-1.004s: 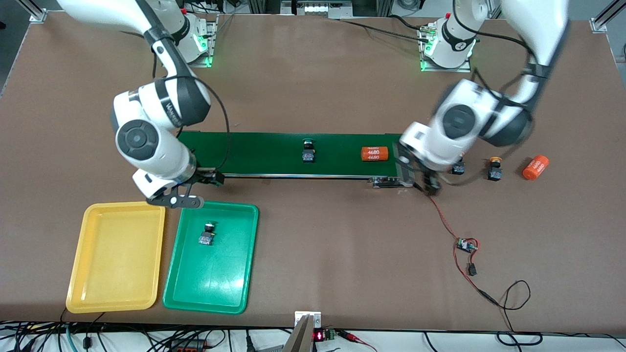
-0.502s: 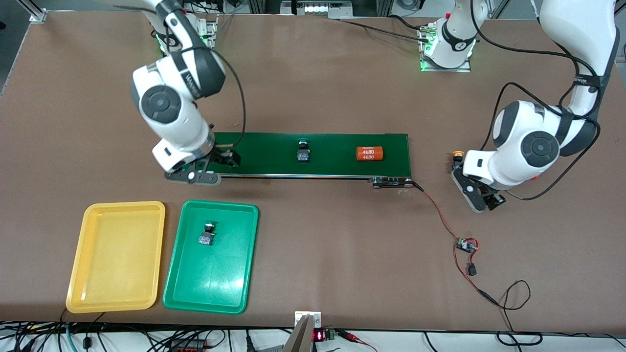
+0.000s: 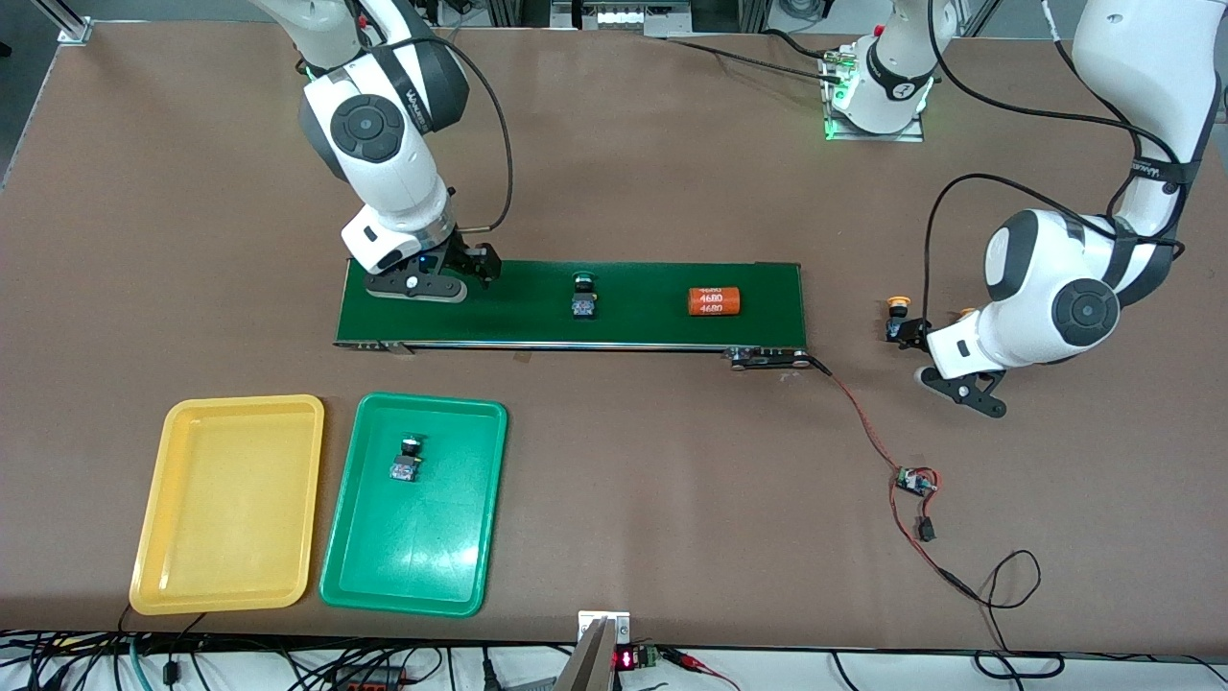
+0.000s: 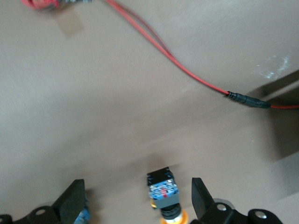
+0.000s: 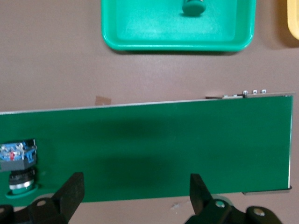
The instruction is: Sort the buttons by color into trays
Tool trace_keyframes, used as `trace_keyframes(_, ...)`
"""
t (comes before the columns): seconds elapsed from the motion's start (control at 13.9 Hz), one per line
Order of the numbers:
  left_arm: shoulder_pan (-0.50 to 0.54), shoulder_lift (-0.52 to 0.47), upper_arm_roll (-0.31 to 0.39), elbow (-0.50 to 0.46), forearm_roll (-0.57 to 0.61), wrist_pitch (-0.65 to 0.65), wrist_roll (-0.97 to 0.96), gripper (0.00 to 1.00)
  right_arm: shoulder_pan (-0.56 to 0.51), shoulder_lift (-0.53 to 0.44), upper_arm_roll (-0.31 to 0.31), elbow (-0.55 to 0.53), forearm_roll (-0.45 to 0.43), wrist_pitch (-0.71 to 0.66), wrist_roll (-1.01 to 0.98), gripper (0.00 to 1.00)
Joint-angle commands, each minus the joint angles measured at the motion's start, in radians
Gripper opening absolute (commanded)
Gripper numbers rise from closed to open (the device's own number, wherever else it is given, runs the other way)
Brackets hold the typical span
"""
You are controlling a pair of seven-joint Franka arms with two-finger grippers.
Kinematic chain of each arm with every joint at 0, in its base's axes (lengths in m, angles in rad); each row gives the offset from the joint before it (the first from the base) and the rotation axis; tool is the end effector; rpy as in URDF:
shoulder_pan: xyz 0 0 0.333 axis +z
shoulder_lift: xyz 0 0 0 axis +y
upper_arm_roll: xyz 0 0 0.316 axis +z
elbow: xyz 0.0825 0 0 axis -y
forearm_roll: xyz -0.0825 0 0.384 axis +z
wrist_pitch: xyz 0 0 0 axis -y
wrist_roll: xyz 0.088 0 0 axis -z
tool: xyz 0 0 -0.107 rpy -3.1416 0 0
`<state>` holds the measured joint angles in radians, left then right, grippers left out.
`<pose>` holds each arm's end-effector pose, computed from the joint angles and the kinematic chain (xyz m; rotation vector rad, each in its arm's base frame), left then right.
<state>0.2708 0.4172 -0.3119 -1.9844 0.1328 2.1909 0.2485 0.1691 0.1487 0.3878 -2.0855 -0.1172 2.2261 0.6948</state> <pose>0.5887 -0.0151 0.2484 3.0326 -0.5577 -0.2820 0.4867 0.2943 0.3602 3.1122 -0.1099 0.0397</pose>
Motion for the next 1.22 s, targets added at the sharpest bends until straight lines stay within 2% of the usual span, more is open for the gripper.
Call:
trace_keyframes(0.0, 0.004, -0.009, -0.004, -0.059, -0.03, 0.038, -0.078, 1.0, -0.031, -0.055, 0.045, -0.08, 0.013, 0.03, 0.012, 1.0)
trace_keyframes(0.29, 0.022, -0.011, -0.004, -0.195, -0.065, 0.216, -0.089, 1.0, -0.026, -0.029, 0.092, -0.107, 0.011, 0.125, 0.12, 1.0)
trace_keyframes(0.93, 0.033, -0.006, -0.006, -0.277, -0.065, 0.208, -0.089, 1.0, 0.0, 0.066, 0.109, -0.099, 0.001, 0.254, 0.206, 1.0)
trace_keyframes(1.0, 0.033, -0.006, -0.006, -0.28, -0.065, 0.198, -0.087, 0.95, 0.012, 0.077, 0.109, -0.094, -0.004, 0.256, 0.206, 1.0)
trace_keyframes(1.08, 0.033, -0.009, -0.004, -0.28, -0.065, 0.184, -0.077, 0.76, 0.019, 0.094, 0.109, -0.085, -0.007, 0.256, 0.222, 1.0)
trace_keyframes(1.15, 0.033, -0.012, -0.006, -0.28, -0.065, 0.162, -0.075, 0.51, 0.026, 0.11, 0.109, -0.076, -0.03, 0.257, 0.245, 1.0)
